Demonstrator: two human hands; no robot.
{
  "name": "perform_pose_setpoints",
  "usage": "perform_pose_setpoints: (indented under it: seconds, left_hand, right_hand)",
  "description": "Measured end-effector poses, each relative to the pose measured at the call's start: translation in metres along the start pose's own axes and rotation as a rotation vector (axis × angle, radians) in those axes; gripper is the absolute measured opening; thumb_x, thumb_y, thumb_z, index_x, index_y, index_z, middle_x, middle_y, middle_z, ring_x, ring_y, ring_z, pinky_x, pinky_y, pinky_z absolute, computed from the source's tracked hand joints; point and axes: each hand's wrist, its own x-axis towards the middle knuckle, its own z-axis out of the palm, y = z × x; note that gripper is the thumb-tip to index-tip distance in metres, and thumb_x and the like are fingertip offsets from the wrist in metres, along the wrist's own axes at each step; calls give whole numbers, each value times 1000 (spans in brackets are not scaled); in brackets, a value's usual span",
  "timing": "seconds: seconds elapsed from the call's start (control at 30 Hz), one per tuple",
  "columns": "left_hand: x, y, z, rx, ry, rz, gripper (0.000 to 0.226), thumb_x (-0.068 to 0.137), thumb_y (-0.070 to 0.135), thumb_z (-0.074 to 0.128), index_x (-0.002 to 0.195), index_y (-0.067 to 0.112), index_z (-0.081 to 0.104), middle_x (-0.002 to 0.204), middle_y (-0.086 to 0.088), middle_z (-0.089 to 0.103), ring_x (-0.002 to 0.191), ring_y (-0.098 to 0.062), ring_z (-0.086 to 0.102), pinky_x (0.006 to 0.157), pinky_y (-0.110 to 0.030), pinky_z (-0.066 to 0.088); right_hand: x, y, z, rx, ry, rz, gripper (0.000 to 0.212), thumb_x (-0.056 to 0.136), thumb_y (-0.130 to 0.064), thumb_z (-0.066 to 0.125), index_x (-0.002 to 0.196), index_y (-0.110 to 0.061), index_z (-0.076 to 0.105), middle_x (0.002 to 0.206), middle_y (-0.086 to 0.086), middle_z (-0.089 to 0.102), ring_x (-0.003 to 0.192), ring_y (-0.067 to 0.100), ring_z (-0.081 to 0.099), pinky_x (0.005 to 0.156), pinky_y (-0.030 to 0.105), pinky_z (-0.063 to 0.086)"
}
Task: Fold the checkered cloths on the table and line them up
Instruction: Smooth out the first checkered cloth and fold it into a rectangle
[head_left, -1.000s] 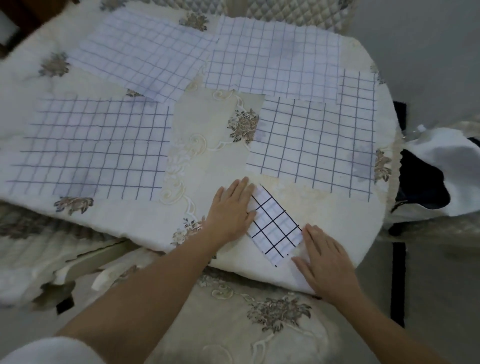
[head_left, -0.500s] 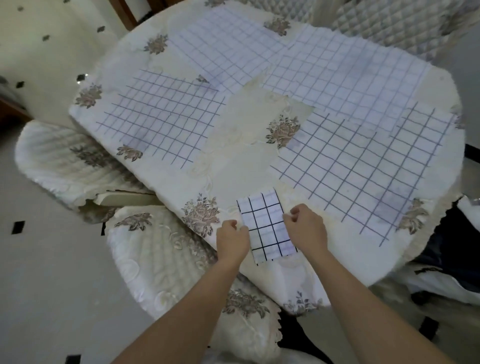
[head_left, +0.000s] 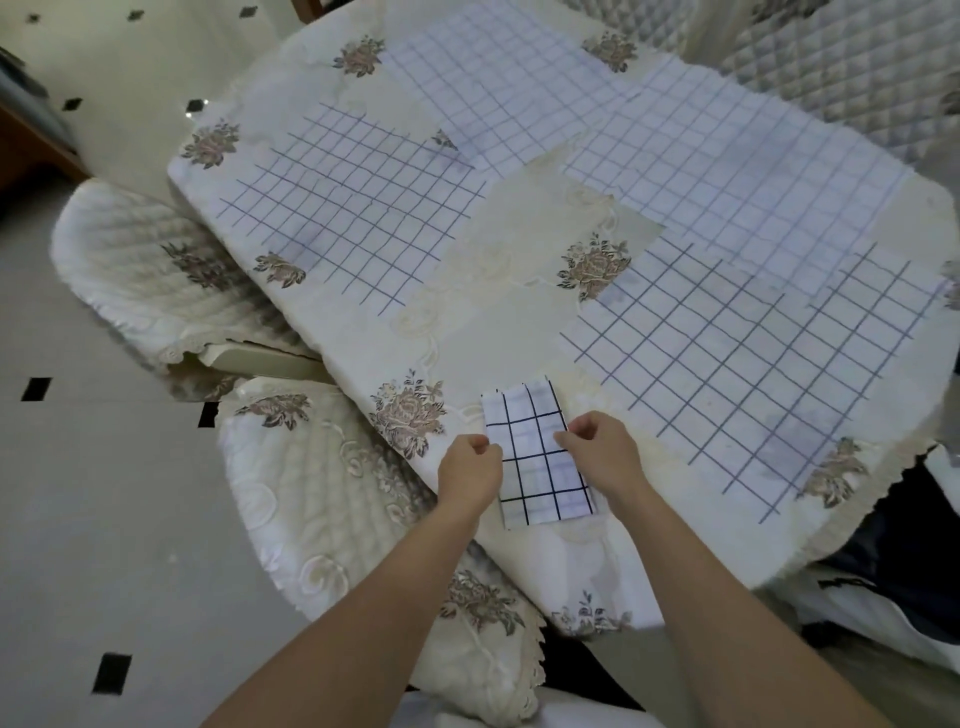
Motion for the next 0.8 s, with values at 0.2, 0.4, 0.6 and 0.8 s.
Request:
perform_pose_setpoints:
  seconds: [0.2,0.4,0.6,0.8]
  left_hand:
    - [3,-5,-3,-36,-58,-11,34,92,25,47,108,-2,60,109,-24,64,85,-32,61,67,-31,45]
    - [2,4,-16,-289,-181,-133,51,99,50,36,96,9,67,98,-9,73,92,-29,68,92,-41,53]
    - [-19,29,-37,-483,-349,-74,53,106,52,29,114,18,69,111,-8,75,101,-27,72,96,-51,54]
    - [-34,43,-60,-357,-255,210,33,107,41,36,95,30,66,95,11,71,90,-9,68,77,-29,56]
  right_hand:
    - [-13,-1,3,298,-91,70,15,94,-27,58,83,-19,52,88,1,57,86,24,57,78,35,49]
    - [-32,-21,-4,624,-123,157,24,99,-20,51,114,-5,60,112,11,73,101,31,70,86,52,58]
    - [-52,-49,-6,659,-122,98,32,98,-22,50,121,-2,58,114,14,72,105,35,69,95,62,51]
    - [-68,-73,1,643,-54,53,31,98,-21,51,118,3,56,116,21,69,106,39,67,95,61,51]
